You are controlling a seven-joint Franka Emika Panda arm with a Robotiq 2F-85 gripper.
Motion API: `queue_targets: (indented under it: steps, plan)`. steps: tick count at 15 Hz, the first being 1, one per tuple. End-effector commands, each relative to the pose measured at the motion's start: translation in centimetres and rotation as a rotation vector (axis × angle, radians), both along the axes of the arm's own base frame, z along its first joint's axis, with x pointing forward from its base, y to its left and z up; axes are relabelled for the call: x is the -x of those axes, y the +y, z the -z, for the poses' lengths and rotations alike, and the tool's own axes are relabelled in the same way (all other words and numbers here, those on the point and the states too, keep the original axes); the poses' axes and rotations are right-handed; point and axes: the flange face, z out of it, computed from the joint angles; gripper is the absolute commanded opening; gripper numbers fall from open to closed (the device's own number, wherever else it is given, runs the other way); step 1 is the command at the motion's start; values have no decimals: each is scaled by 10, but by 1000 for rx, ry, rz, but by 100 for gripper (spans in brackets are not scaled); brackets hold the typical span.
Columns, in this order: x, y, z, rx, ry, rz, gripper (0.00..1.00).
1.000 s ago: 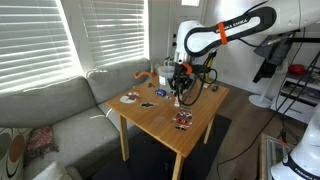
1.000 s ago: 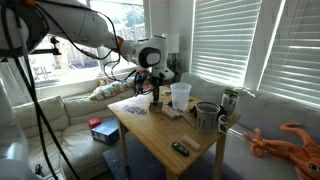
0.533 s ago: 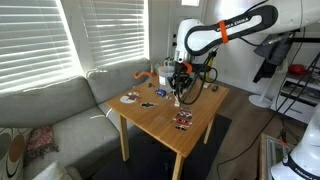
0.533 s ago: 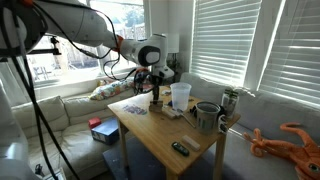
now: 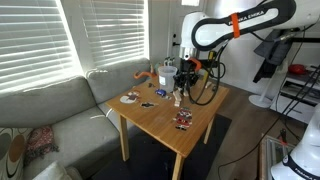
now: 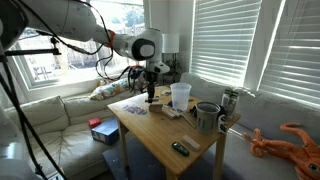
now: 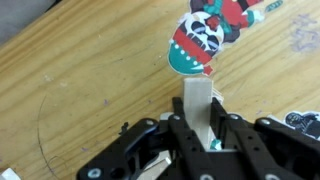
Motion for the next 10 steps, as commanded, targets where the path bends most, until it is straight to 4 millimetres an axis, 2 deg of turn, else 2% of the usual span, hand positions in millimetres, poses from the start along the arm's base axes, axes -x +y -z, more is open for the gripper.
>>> queue_targets:
  steps: [1, 7, 10]
  plan:
    - [28, 19, -3, 50, 12, -110, 7]
    - [22, 82, 1, 70, 24, -256, 7]
    - [15, 97, 7, 82, 27, -288, 7]
